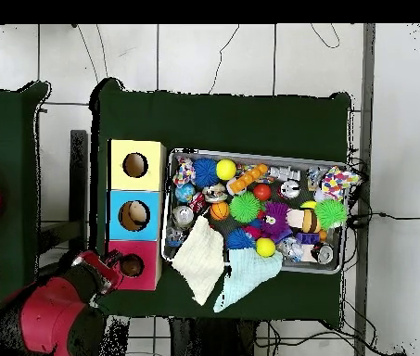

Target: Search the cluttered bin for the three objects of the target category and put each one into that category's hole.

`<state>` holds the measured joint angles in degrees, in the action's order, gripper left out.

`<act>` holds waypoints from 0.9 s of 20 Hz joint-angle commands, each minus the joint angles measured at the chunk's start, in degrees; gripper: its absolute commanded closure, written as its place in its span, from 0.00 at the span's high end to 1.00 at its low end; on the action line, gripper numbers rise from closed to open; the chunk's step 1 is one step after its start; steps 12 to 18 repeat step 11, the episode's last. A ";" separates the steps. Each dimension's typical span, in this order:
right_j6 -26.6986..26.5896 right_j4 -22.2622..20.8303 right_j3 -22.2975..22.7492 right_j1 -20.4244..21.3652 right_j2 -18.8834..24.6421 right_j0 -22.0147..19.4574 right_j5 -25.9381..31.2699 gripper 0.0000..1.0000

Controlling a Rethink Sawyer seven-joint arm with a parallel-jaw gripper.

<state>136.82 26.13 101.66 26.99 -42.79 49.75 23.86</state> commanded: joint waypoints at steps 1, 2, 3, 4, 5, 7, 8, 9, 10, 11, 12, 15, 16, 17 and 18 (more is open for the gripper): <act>0.88 -4.59 7.80 6.08 9.30 -5.24 -4.32 0.00; 0.43 -4.81 8.92 7.61 10.24 -6.21 -4.73 0.00; -0.72 -5.40 10.68 10.06 11.59 -7.83 -5.05 0.00; -1.16 -5.67 11.43 11.12 11.90 -8.43 -4.88 0.00; -1.71 -6.46 11.96 12.29 12.17 -9.01 -4.79 0.00; -2.04 -8.39 12.26 13.65 12.10 -9.29 -5.23 0.00; -1.96 -9.06 12.02 13.89 12.14 -9.40 -4.70 0.00; -1.96 -9.45 11.69 14.24 12.39 -10.08 -4.10 0.00; -1.68 -10.00 11.56 14.37 12.56 -10.28 -3.96 0.00; -1.35 -10.86 11.24 14.33 12.59 -10.31 -4.12 0.00; -1.35 -10.86 11.24 14.33 12.59 -10.31 -4.12 0.00; -1.35 -10.86 11.24 14.33 12.59 -10.31 -4.12 0.00; -1.35 -10.86 11.24 14.33 12.59 -10.31 -4.12 0.00; -1.35 -10.86 11.24 14.33 12.59 -10.31 -4.12 0.00; -1.35 -10.86 11.24 14.33 12.59 -10.31 -4.12 0.00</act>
